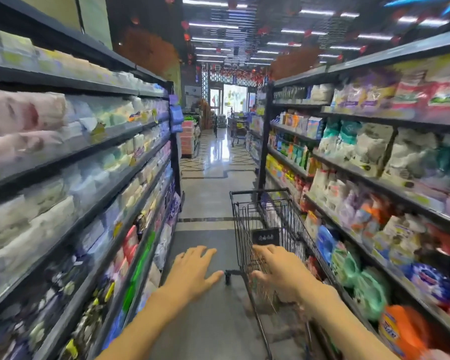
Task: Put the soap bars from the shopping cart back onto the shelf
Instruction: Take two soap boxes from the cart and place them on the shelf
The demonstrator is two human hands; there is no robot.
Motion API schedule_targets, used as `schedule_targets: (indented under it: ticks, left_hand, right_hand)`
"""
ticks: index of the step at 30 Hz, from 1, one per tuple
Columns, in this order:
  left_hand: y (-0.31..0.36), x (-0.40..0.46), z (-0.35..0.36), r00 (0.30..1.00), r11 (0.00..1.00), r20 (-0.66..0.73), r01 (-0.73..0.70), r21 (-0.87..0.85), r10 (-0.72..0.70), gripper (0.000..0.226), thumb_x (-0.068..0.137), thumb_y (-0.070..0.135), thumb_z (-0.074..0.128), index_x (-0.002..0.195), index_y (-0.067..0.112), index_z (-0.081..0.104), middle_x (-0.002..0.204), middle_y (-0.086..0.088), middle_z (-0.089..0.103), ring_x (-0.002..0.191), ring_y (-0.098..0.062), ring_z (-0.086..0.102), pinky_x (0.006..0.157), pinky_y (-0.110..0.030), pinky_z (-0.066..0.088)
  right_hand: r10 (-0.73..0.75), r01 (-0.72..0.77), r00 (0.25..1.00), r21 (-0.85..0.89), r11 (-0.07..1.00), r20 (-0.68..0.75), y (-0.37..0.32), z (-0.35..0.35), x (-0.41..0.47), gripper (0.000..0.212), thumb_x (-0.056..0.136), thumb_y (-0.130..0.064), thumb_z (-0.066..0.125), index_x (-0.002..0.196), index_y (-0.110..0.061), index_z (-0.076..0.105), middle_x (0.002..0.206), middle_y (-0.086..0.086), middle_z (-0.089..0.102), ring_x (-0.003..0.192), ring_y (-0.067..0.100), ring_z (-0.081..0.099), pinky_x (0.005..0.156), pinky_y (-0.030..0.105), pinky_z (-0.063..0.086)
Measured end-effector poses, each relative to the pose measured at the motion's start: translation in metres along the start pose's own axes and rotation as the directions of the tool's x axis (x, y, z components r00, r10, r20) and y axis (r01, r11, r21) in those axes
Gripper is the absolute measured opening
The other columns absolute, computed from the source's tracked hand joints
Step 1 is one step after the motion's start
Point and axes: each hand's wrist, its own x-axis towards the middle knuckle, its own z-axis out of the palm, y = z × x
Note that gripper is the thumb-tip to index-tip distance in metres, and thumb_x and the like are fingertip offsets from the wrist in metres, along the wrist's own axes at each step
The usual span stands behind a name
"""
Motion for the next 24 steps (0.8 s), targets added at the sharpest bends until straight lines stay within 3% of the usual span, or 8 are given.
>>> schedule_targets:
  ticks: [4,16,24]
  left_hand:
    - [-0.016,0.103,0.015,0.996,0.998,0.066,-0.067,-0.004,0.067,0.069,0.094,0.064,0.037,0.151,0.026,0.028,0.152,-0.003,0.036,0.137,-0.025,0.037,0.109,-0.042,0.034]
    - [-0.031,0.392,0.087,0.968,0.972,0.092,-0.228,-0.06,0.233,0.066,0.096,0.06,0.041,0.151,0.028,0.027,0.152,-0.001,0.037,0.139,-0.023,0.035,0.112,-0.04,0.032]
    - [0.008,0.588,0.127,0.911,0.919,0.122,-0.39,-0.06,0.394,0.068,0.095,0.064,0.037,0.152,0.029,0.023,0.154,-0.001,0.034,0.138,-0.026,0.035,0.11,-0.043,0.036]
  right_hand:
    - [0.054,-0.054,0.999,0.029,0.998,0.001,0.039,0.009,0.08,0.073,0.089,-0.058,0.053,0.15,-0.029,0.026,0.146,-0.001,0.044,0.127,0.019,0.047,0.103,0.041,0.044]
    - [0.182,-0.179,0.982,0.068,0.982,-0.054,0.205,0.055,0.298,0.07,0.091,-0.056,0.053,0.151,-0.028,0.028,0.145,-0.005,0.045,0.132,0.016,0.042,0.105,0.035,0.038]
    - [0.332,-0.33,0.943,0.078,0.941,-0.015,0.34,0.063,0.398,0.07,0.09,-0.06,0.05,0.15,-0.031,0.026,0.146,-0.004,0.045,0.132,0.018,0.043,0.105,0.04,0.042]
